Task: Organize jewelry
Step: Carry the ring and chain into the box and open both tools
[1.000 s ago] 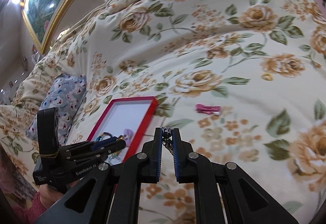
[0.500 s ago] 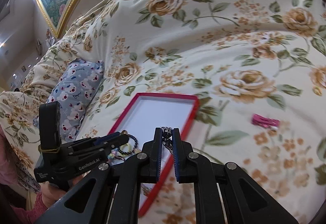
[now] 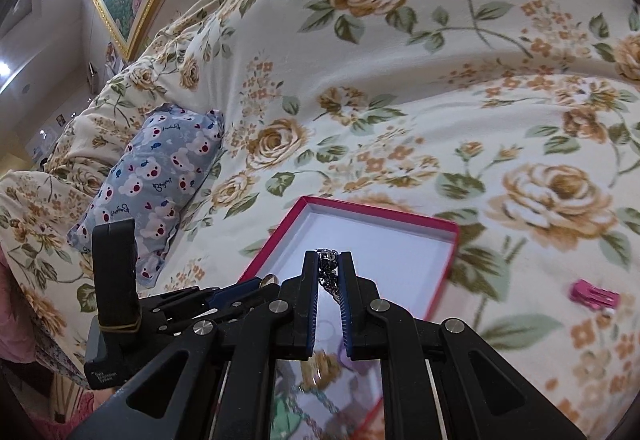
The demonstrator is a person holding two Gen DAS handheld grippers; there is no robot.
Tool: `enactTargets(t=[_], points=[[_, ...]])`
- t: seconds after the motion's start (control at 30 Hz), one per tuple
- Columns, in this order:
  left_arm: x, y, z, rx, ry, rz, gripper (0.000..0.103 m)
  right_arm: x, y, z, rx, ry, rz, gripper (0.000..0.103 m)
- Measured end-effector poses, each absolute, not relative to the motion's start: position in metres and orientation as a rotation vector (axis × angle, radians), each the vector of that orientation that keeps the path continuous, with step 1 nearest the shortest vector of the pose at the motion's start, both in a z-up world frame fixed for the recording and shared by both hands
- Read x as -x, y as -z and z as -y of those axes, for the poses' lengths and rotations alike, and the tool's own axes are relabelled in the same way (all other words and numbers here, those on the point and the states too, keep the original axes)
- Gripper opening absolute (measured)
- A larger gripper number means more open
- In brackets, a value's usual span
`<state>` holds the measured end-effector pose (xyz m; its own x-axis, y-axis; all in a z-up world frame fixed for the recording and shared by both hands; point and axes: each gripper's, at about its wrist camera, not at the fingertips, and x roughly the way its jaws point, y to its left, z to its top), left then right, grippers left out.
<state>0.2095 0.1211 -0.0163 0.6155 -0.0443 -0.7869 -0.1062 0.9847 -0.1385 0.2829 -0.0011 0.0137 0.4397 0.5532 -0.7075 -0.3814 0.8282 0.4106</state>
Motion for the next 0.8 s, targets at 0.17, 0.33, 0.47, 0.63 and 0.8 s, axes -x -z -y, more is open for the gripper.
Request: enactTargets(t=[0.17, 0.33, 0.47, 0.63, 0.8], points=[[-0.227, 0.031, -0.132, 0.183, -0.063, -0.929, 0.022, -0.295, 0.009, -0.015, -0.195, -0.595, -0.993, 0.009], [-0.243, 0.045, -0.136, 0.176, -0.078, -0.954, 0.022, -0.305, 0.035, -0.02, -0.188, -0.583, -1.047, 0.009], [-0.251, 0.056, -0.136, 0.171, -0.079, -0.977, 0.022, -0.307, 0.051, -0.017, -0.177, -0.568, -1.086, 0.009], [-0.257, 0.063, -0.135, 0.16, -0.081, -1.008, 0.023, -0.308, 0.067, -0.012, -0.164, -0.545, -1.123, 0.009], [-0.261, 0.064, -0.132, 0.14, -0.087, -1.017, 0.023, -0.307, 0.075, -0.011, -0.141, -0.534, -1.147, 0.009]])
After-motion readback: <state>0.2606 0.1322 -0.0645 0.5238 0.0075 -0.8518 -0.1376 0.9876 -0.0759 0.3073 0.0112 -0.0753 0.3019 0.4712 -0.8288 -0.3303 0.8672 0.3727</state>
